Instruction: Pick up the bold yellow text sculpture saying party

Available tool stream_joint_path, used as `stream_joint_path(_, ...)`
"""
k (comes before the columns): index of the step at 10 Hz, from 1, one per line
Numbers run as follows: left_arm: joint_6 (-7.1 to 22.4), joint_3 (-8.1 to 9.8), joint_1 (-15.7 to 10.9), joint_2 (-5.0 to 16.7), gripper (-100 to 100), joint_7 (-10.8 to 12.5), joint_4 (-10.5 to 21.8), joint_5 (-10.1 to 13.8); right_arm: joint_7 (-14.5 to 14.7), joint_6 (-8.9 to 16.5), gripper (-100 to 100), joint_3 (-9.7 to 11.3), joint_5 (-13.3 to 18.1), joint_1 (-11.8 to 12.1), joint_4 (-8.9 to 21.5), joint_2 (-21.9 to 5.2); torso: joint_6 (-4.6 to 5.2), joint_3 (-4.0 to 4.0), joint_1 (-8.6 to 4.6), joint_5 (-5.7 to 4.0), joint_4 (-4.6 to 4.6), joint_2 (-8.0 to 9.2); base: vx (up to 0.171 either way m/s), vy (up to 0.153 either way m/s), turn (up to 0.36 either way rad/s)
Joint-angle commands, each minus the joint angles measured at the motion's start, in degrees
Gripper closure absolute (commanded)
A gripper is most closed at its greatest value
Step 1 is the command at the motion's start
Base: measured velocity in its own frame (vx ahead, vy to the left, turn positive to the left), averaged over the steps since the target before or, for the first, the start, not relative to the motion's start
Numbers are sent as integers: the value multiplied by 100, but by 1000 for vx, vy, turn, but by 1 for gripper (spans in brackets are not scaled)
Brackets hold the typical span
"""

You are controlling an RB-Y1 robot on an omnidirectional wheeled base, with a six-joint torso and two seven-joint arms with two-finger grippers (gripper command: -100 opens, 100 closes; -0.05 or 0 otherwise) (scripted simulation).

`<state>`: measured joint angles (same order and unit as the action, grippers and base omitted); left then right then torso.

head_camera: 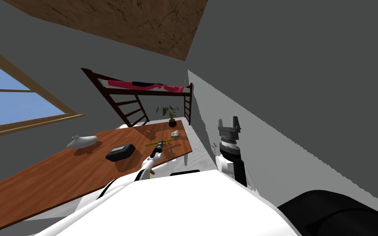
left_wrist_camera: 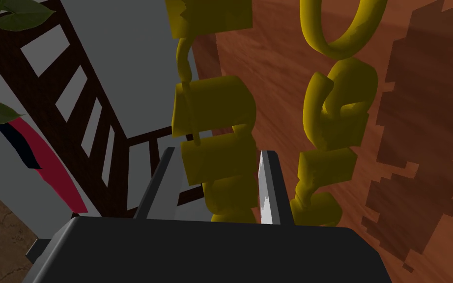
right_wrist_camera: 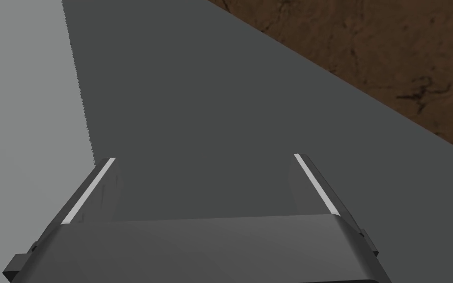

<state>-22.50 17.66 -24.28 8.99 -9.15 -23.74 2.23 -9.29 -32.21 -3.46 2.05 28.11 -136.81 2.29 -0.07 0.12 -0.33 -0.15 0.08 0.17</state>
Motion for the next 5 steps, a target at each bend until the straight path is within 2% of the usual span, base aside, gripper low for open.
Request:
stream_joint_path(1, 4, -56, -6, 121, 100, 217, 49, -90, 0, 0, 0, 0, 0, 0, 0, 0, 0, 0, 0, 0, 0, 0, -27, -64, -2)
stream_joint_path(2, -19, -88, -30, 201, 100, 343, 123, -142, 0, 0, 0, 0, 0, 0, 0, 0, 0, 0, -1, 0, 0, 0, -32, -67, -2)
stream_joint_path(4, -36, -76, -17, 181, 100, 312, 104, -131, 0, 0, 0, 0, 0, 0, 0, 0, 0, 3, 4, 1, 3, 2, -15, -29, 5)
stream_joint_path(5, 2, -79, 0, 177, 0, 320, 64, -134, 0, 0, 0, 0, 0, 0, 0, 0, 0, 0, 13, 3, 2, -2, 0, 0, 0)
